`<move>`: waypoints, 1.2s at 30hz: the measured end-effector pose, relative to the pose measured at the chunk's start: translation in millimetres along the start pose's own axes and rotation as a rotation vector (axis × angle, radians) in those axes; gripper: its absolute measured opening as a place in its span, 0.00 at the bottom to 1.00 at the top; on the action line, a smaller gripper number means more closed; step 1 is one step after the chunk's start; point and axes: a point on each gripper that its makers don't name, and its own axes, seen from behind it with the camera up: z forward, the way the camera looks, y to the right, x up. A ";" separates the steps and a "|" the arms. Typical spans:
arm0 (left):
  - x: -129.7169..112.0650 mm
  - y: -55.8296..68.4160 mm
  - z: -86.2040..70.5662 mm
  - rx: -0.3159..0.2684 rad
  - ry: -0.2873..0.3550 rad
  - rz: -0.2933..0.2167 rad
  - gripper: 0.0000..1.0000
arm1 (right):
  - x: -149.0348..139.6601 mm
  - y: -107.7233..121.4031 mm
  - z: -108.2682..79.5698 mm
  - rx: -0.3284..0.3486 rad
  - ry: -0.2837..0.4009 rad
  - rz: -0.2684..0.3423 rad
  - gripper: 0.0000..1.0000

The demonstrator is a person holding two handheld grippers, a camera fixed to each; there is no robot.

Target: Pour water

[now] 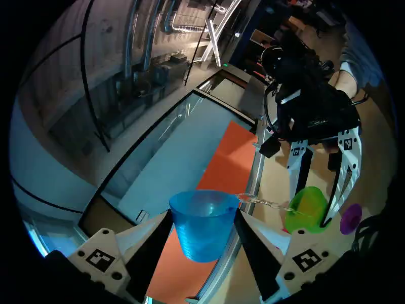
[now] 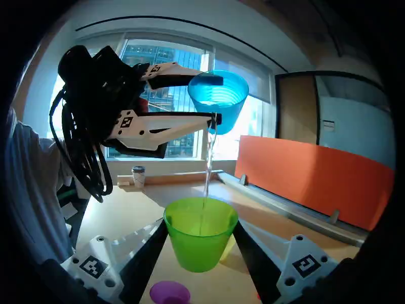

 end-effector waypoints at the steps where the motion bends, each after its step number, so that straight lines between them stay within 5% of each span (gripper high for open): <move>1: -0.3 -0.4 0.4 0.001 -0.001 0.005 0.86 | 0.0 0.1 -0.2 0.000 0.000 0.000 0.91; 36: 12.6 -5.4 0.5 0.009 -0.008 0.198 0.86 | 3.7 1.9 -0.1 -0.008 0.010 -0.007 0.90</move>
